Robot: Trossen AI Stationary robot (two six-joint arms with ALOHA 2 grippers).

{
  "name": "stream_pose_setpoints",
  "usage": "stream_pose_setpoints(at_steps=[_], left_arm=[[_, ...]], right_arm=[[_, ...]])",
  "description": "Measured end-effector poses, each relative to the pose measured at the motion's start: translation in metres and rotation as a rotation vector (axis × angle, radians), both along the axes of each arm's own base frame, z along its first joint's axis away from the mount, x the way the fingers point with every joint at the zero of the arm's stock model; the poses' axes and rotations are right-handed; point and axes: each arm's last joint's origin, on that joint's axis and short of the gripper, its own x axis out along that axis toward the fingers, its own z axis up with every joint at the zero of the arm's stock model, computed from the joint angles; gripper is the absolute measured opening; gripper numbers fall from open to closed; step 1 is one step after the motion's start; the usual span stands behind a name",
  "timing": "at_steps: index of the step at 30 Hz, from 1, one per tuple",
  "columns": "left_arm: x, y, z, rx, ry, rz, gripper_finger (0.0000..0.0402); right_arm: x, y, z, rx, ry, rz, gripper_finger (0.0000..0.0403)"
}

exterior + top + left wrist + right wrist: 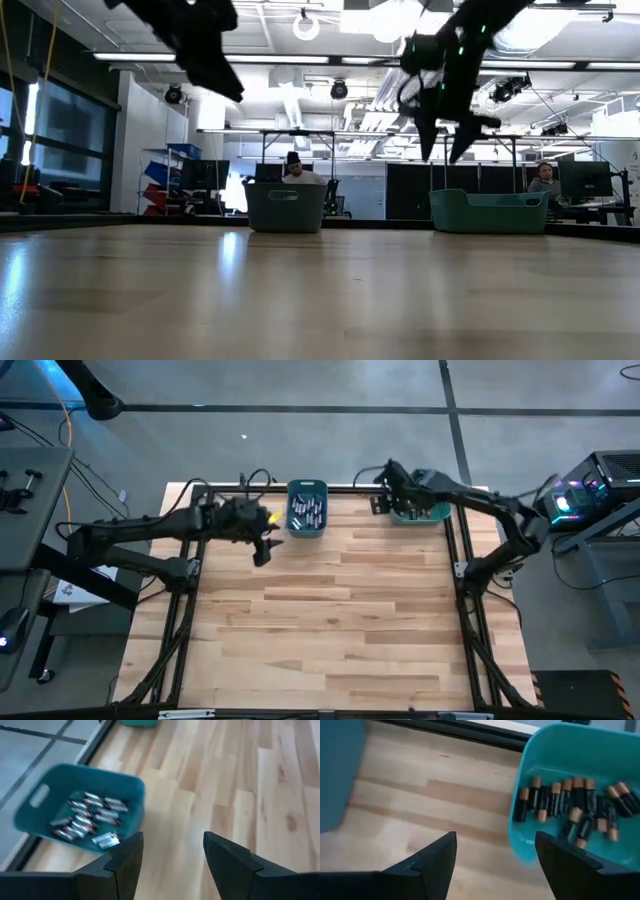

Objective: Sort batteries
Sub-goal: Move the green bin to the right side of the blue bin

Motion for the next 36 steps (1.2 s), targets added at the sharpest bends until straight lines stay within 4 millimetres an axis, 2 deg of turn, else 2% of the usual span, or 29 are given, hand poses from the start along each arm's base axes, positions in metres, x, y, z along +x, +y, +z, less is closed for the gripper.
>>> stream_pose_setpoints(at_steps=[3, 6, 13, 18, 27, 31, 36], left_arm=[[-0.007, -0.012, -0.012, -0.020, 0.003, -0.004, 0.0202], [-0.010, -0.021, -0.022, -0.020, 0.005, -0.010, 0.0202], [-0.010, -0.032, -0.031, -0.011, 0.003, -0.032, 0.0202], [-0.010, -0.033, -0.031, -0.006, 0.000, -0.031, 0.0202], [-0.010, -0.033, -0.031, -0.005, 0.000, -0.031, 0.0202], [-0.010, -0.033, -0.031, -0.005, 0.001, -0.031, 0.0202], [-0.010, -0.033, -0.031, -0.005, 0.001, -0.031, 0.0202]], right_arm=[[-0.001, -0.026, -0.018, 0.051, 0.000, 0.005, 0.0256], [0.003, -0.039, -0.033, 0.040, 0.018, 0.004, 0.0243], [0.007, -0.056, -0.058, 0.006, 0.110, -0.035, 0.0196], [0.008, -0.060, -0.066, 0.032, 0.110, 0.008, 0.0138], [0.026, -0.041, -0.067, 0.057, 0.098, 0.162, 0.0010], [0.041, -0.022, -0.066, 0.046, 0.102, 0.254, 0.0011], [0.062, 0.010, -0.066, 0.017, 0.133, 0.478, 0.0003]])
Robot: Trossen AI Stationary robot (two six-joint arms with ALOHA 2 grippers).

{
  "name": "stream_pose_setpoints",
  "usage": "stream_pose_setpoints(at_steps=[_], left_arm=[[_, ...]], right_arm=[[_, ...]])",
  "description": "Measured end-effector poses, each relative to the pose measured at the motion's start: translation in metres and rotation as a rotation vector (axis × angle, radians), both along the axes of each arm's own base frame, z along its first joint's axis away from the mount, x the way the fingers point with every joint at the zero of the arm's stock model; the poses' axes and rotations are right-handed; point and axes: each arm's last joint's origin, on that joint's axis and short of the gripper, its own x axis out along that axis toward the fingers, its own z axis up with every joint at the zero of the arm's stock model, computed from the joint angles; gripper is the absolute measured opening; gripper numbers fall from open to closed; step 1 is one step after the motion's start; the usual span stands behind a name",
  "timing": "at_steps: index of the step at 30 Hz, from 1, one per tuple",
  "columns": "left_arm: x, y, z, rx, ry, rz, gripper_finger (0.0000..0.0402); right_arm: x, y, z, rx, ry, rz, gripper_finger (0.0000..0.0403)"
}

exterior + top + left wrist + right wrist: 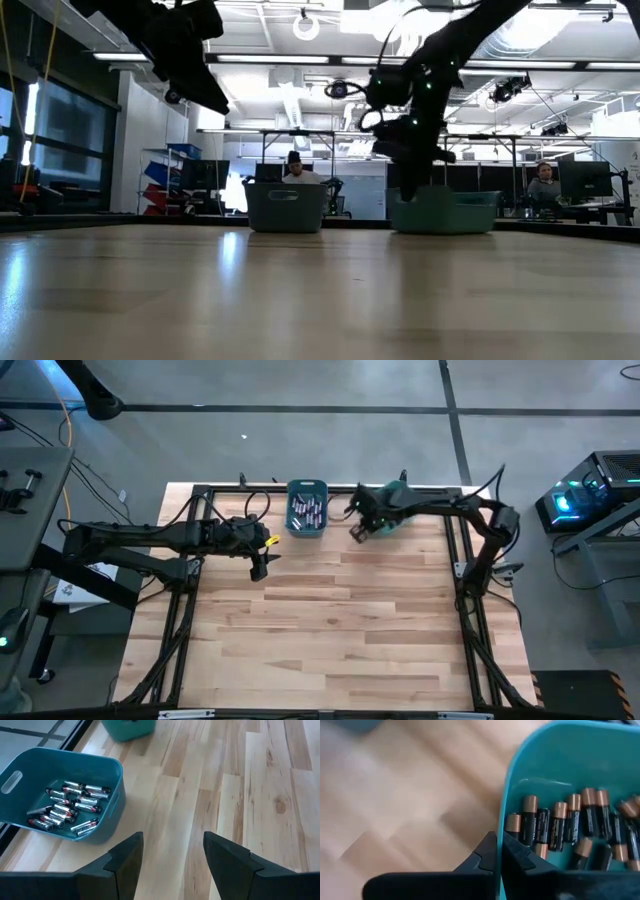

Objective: Sort batteries
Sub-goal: Move the green bin to the right side of the blue bin

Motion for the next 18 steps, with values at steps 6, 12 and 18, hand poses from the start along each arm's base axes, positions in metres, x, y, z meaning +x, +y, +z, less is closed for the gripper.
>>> stream_pose_setpoints(at_steps=[6, 12, 18], left_arm=[[0.000, 0.000, 0.000, 0.000, 0.000, 0.000, 0.0202], [0.000, 0.000, 0.000, 0.000, 0.000, 0.000, 0.0202], [0.000, 0.000, 0.000, 0.000, 0.000, 0.000, 0.0202]], right_arm=[[0.022, 0.037, 0.001, -0.048, 0.006, 0.343, 0.0002], [0.035, 0.054, 0.005, -0.183, 0.027, 0.684, 0.0002], [0.038, 0.051, 0.006, -0.303, 0.096, 0.931, 0.0002]])
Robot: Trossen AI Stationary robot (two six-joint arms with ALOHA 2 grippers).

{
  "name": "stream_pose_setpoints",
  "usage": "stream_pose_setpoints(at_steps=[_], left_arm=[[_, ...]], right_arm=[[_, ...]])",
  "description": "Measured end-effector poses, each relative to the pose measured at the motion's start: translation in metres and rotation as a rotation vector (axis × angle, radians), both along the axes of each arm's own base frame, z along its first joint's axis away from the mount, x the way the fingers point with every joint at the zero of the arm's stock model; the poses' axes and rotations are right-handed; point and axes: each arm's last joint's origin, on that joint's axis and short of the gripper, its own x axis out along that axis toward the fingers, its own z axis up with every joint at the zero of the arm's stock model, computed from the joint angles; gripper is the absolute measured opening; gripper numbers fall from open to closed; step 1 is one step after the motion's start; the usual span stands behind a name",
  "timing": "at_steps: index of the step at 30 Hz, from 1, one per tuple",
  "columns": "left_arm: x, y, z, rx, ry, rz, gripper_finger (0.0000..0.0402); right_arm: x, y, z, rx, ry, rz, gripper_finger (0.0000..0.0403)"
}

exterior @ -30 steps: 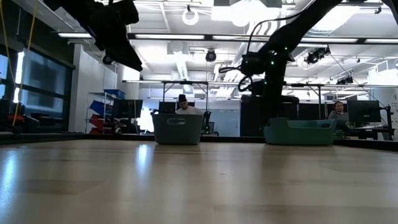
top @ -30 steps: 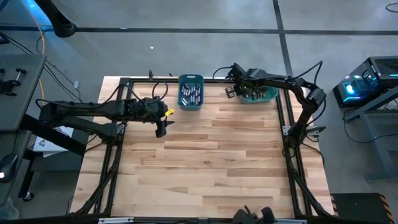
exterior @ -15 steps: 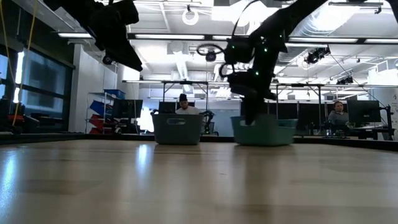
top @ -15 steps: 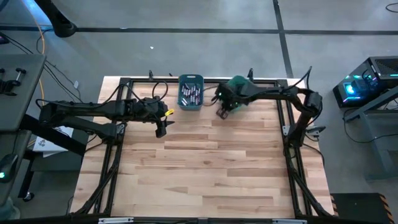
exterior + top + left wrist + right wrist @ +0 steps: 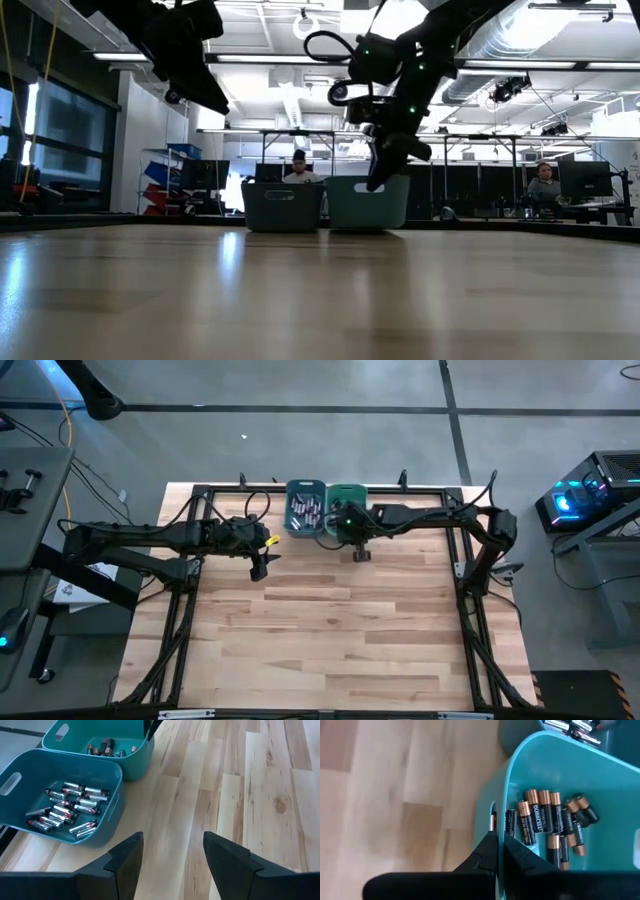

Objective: Sort batteries
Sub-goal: Move the green bin to the right side of the blue bin, then return to Home Position

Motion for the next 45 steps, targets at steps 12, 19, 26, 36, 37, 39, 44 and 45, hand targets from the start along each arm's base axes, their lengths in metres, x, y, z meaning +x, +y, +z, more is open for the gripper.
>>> stream_pose_setpoints(at_steps=[12, 19, 26, 36, 37, 39, 44, 45], left_arm=[[0.000, 0.000, 0.000, -0.007, -0.002, 0.005, 0.0202], [0.000, 0.000, 0.000, -0.015, -0.004, 0.011, 0.0202], [0.000, 0.000, 0.000, -0.026, -0.007, 0.023, 0.0202], [0.001, -0.001, 0.005, -0.024, -0.067, 0.025, 0.0202], [-0.001, -0.001, 0.009, -0.011, -0.089, 0.023, 0.0202], [-0.007, -0.002, 0.019, 0.025, -0.160, 0.028, 0.0202], [-0.046, -0.003, 0.044, 0.135, -0.378, 0.086, 0.0202], [-0.056, -0.004, 0.047, 0.158, -0.406, 0.120, 0.0202]], right_arm=[[-0.005, -0.023, 0.002, -0.045, -0.011, 0.018, 0.0012], [-0.003, -0.024, 0.004, -0.069, -0.035, 0.003, 0.0108], [-0.007, -0.013, 0.024, -0.089, -0.086, -0.005, 0.0167], [-0.036, 0.020, 0.084, 0.070, -0.300, -0.196, 0.0168], [-0.042, 0.025, 0.090, 0.115, -0.317, -0.196, 0.0165], [-0.053, 0.038, 0.094, 0.197, -0.358, -0.156, 0.0153], [-0.100, 0.074, 0.085, 0.344, -0.492, -0.095, 0.0107], [-0.111, 0.081, 0.081, 0.362, -0.532, -0.097, 0.0096]])
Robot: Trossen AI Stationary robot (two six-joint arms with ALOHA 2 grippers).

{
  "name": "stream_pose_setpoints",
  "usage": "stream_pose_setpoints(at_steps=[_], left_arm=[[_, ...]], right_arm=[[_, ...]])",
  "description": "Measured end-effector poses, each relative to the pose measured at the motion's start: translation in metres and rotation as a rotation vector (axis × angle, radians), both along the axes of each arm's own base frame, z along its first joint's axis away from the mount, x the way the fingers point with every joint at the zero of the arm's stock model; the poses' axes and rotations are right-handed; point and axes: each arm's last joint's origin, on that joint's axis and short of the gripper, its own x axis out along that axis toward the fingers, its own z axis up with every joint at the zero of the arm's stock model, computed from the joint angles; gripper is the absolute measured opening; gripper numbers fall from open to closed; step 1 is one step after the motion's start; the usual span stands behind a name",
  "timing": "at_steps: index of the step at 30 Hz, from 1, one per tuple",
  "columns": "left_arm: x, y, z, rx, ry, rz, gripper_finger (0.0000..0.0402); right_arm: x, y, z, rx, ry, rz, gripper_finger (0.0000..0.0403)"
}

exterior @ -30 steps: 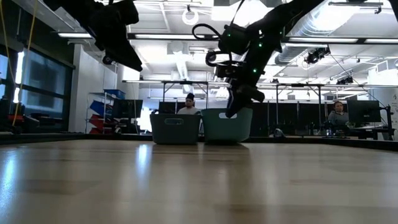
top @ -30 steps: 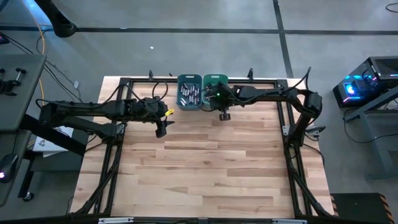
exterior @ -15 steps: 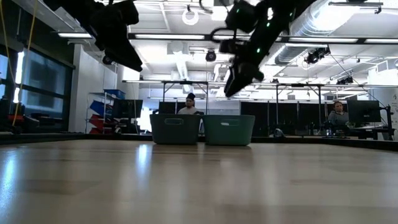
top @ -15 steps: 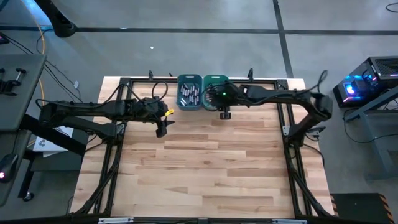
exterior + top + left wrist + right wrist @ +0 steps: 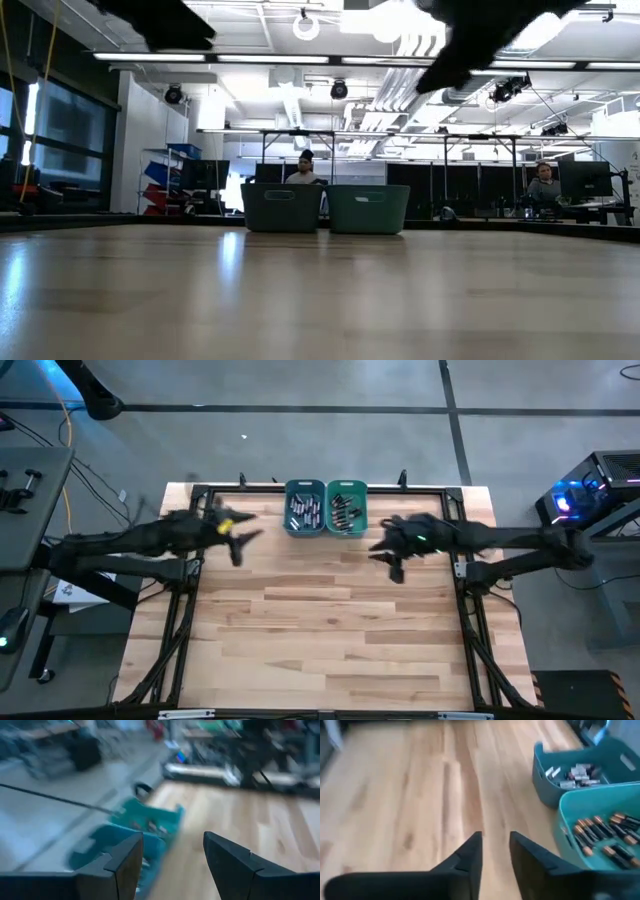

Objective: Sort batteries
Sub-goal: Return to Home Position

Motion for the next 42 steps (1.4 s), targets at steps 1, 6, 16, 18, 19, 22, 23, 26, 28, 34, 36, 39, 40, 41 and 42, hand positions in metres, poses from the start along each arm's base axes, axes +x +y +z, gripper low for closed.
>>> stream_pose_setpoints(at_steps=[1, 6, 16, 18, 19, 22, 23, 26, 28, 34, 36, 39, 40, 41, 42], left_arm=[[-0.011, 0.000, 0.003, 0.014, -0.038, 0.032, 0.0202], [-0.061, -0.004, 0.006, 0.043, -0.219, 0.076, 0.0202], [-0.095, -0.008, -0.039, -0.013, -0.332, 0.083, 0.0202], [-0.095, -0.008, -0.049, -0.025, -0.335, 0.085, 0.0202], [-0.096, -0.008, -0.052, -0.028, -0.343, 0.086, 0.0202], [-0.098, -0.008, -0.058, -0.025, -0.358, 0.098, 0.0202], [-0.097, -0.008, -0.058, -0.025, -0.357, 0.100, 0.0202], [-0.096, -0.008, -0.058, -0.014, -0.369, 0.076, 0.0202], [-0.095, -0.008, -0.059, -0.018, -0.373, 0.065, 0.0202], [-0.095, -0.009, -0.059, -0.028, -0.379, 0.062, 0.0202], [-0.094, -0.009, -0.059, -0.051, -0.394, 0.036, 0.0202], [-0.087, -0.010, -0.069, -0.089, -0.428, -0.019, 0.0202], [-0.083, -0.010, -0.073, -0.095, -0.444, -0.030, 0.0202], [-0.080, -0.010, -0.077, -0.094, -0.467, -0.036, 0.0202], [-0.078, -0.010, -0.082, -0.094, -0.484, -0.038, 0.0202]], right_arm=[[-0.011, 0.006, -0.003, 0.015, -0.055, -0.004, 0.0085], [-0.057, 0.025, -0.019, 0.088, -0.384, 0.031, 0.0036], [-0.100, 0.030, -0.057, 0.094, -0.737, 0.087, 0.0004], [-0.105, 0.031, -0.062, 0.100, -0.769, 0.119, 0.0001], [-0.107, 0.031, -0.064, 0.103, -0.787, 0.139, 0.0001], [-0.114, 0.032, -0.067, 0.101, -0.825, 0.159, 0.0001], [-0.116, 0.032, -0.067, 0.098, -0.841, 0.161, 0.0001], [-0.122, 0.032, -0.069, 0.077, -0.882, 0.160, 0.0000], [-0.125, 0.032, -0.070, 0.068, -0.888, 0.159, 0.0000], [-0.129, 0.032, -0.078, 0.079, -0.844, 0.159, 0.0000], [-0.130, 0.033, -0.079, 0.093, -0.843, 0.170, 0.0000], [-0.130, 0.036, -0.080, 0.108, -0.832, 0.193, 0.0000], [-0.130, 0.037, -0.081, 0.111, -0.821, 0.195, 0.0000], [-0.129, 0.037, -0.082, 0.113, -0.809, 0.192, 0.0000], [-0.129, 0.038, -0.083, 0.113, -0.797, 0.186, 0.0000]])
